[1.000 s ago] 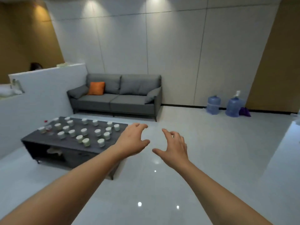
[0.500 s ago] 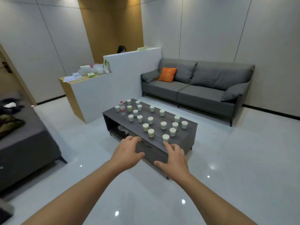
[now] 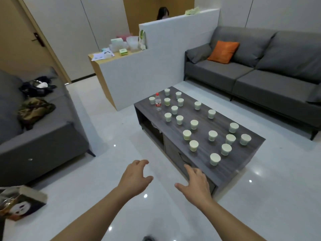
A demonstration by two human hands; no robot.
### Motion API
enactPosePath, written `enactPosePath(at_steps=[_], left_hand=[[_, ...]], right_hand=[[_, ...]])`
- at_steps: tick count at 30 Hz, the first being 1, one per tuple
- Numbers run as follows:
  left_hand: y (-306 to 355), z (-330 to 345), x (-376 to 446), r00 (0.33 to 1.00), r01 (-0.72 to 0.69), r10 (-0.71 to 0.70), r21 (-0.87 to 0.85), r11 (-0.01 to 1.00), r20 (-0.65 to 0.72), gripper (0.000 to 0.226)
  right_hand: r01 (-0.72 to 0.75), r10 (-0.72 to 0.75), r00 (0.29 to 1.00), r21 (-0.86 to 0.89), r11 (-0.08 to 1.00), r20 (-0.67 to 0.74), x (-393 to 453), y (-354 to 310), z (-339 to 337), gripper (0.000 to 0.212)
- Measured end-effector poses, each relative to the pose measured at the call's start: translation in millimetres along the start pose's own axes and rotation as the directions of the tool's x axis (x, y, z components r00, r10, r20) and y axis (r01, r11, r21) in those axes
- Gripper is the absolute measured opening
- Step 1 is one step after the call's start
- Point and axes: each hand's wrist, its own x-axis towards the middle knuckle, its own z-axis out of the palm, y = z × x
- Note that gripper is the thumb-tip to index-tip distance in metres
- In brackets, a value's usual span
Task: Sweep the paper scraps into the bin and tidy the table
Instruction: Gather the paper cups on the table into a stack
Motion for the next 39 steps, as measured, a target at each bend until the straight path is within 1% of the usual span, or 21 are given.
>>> enactPosePath(at_steps=[2, 5, 7, 9, 12, 16, 19, 22, 26, 28, 29, 30, 31, 32, 34, 35, 37, 38, 39], left_hand=[[-9.5, 5.4, 45.9, 1.000, 0.011, -0.010, -0.025, 1.000, 0.029, 0.063], [-18.7, 15.5, 120.6, 0.998, -0.008, 0.010, -0.038, 0.999, 0.066, 0.064], [-21.9, 24.2, 169.0, 0.993, -0.016, 0.019, -0.031, 0.999, 0.120, 0.064], [-16.9, 32.1, 206.8, 0.979, -0.018, 0.023, -0.024, 1.000, 0.201, 0.065], [2.5, 41.3, 264.8, 0.952, -0.069, 0.066, -0.002, 0.998, 0.299, 0.065], [38.1, 58.8, 330.7, 0.918, -0.149, 0.121, 0.046, 0.988, 0.377, 0.064], [65.8, 87.6, 372.6, 0.890, -0.216, 0.169, 0.065, 0.974, 0.424, 0.064], [93.7, 126.7, 412.3, 0.852, -0.273, 0.201, 0.084, 0.958, 0.483, 0.063], [119.7, 185.7, 449.5, 0.835, -0.290, 0.208, 0.087, 0.953, 0.509, 0.064], [127.3, 224.5, 469.4, 0.814, -0.311, 0.216, 0.091, 0.946, 0.540, 0.068], [131.8, 237.3, 476.1, 0.804, -0.344, 0.239, 0.099, 0.934, 0.544, 0.071], [136.4, 244.8, 479.9, 0.799, -0.394, 0.276, 0.118, 0.911, 0.534, 0.074], [136.5, 261.4, 487.4, 0.796, -0.433, 0.296, 0.155, 0.888, 0.528, 0.077], [135.6, 278.8, 493.7, 0.788, -0.465, 0.303, 0.197, 0.863, 0.535, 0.081], [129.2, 308.4, 503.2, 0.760, -0.527, 0.313, 0.259, 0.809, 0.569, 0.088], [125.1, 320.5, 506.9, 0.741, -0.547, 0.296, 0.286, 0.787, 0.602, 0.091], [119.4, 341.7, 516.8, 0.712, -0.545, 0.235, 0.309, 0.780, 0.662, 0.091], [118.4, 348.3, 522.4, 0.702, -0.524, 0.205, 0.300, 0.797, 0.682, 0.087], [118.4, 352.2, 528.1, 0.693, -0.502, 0.182, 0.285, 0.817, 0.697, 0.081]], right_hand=[[-0.037, 0.038, 0.999, -0.025, 0.999, 0.025, 39.5, 1.3, 9.6, 0.086], [-0.114, 0.116, 0.993, -0.054, 0.992, 0.038, 95.0, 6.6, 19.5, 0.085], [-0.204, 0.209, 0.976, -0.064, 0.977, 0.070, 122.6, 14.7, 21.9, 0.085], [-0.318, 0.324, 0.942, -0.075, 0.945, 0.087, 138.4, 24.0, 20.3, 0.085], [-0.438, 0.444, 0.894, -0.092, 0.894, 0.058, 167.8, 40.0, 7.8, 0.079], [-0.549, 0.549, 0.835, -0.026, 0.835, 0.027, 203.6, 67.7, -11.9, 0.082], [-0.606, 0.606, 0.795, 0.031, 0.795, 0.004, 233.6, 96.9, -18.0, 0.078], [-0.673, 0.671, 0.740, 0.069, 0.737, 0.044, 267.3, 134.5, -14.4, 0.076], [-0.703, 0.697, 0.710, 0.050, 0.709, 0.098, 317.6, 186.2, 2.7, 0.076], [-0.687, 0.683, 0.726, 0.035, 0.726, 0.079, 350.3, 214.0, 18.2, 0.077], [-0.671, 0.670, 0.741, 0.011, 0.741, 0.037, 362.7, 221.7, 23.2, 0.079], [-0.642, 0.642, 0.767, -0.038, 0.766, -0.012, 371.8, 225.9, 25.9, 0.082], [-0.614, 0.615, 0.788, -0.098, 0.783, -0.030, 383.8, 235.8, 36.5, 0.086], [-0.596, 0.599, 0.800, -0.149, 0.789, -0.027, 393.9, 245.3, 49.4, 0.091], [-0.576, 0.586, 0.810, -0.185, 0.796, 0.001, 406.0, 260.0, 73.8, 0.096], [-0.580, 0.593, 0.804, -0.175, 0.795, 0.031, 409.0, 266.0, 84.4, 0.096], [-0.607, 0.614, 0.785, -0.093, 0.789, 0.085, 411.3, 278.3, 98.7, 0.086], [-0.617, 0.616, 0.783, -0.018, 0.787, 0.083, 410.8, 282.1, 102.3, 0.078], [-0.622, 0.620, 0.783, 0.068, 0.780, 0.050, 410.1, 283.4, 102.8, 0.072]])
